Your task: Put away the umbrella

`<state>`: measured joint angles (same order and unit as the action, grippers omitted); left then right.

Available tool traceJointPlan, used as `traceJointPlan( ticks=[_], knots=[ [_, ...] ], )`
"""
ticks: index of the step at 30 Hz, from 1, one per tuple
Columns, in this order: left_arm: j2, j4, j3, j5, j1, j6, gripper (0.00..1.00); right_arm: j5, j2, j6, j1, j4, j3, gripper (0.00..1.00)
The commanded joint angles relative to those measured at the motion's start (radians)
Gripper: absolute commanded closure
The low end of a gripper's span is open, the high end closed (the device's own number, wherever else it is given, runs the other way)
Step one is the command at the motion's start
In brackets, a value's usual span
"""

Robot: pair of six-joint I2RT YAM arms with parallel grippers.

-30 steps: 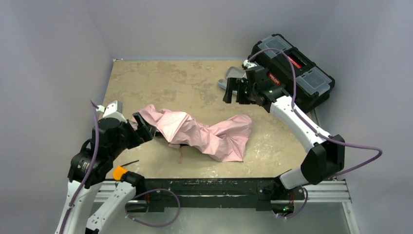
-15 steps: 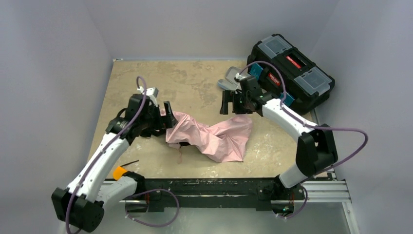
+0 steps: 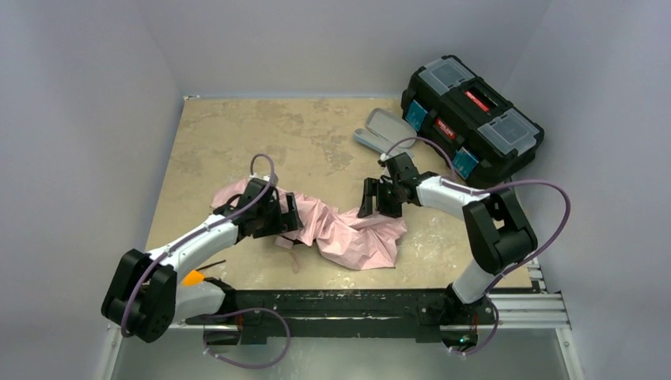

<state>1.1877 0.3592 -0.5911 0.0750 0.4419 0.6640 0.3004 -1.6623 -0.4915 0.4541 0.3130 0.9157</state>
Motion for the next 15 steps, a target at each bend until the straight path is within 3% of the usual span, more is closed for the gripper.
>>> traceJointPlan(
  ticks=[1,5,11,15],
  knots=[
    [0.008,-0.008,-0.044,-0.076,0.045,0.028,0.01,0.040,0.020,0.027,0.013,0.047,0.013,0.22],
    [-0.092,0.289,-0.207,-0.258,0.060,0.016,0.01,-0.154,0.140,0.029,0.011,0.153,0.059,0.02],
    [-0.055,0.622,-0.481,-0.440,0.006,-0.034,0.00,-0.389,0.305,-0.055,0.012,0.217,0.034,0.01],
    [-0.027,0.634,-0.487,-0.415,-0.135,-0.058,0.00,-0.415,0.410,-0.126,0.012,0.221,-0.052,0.01]
  ],
)
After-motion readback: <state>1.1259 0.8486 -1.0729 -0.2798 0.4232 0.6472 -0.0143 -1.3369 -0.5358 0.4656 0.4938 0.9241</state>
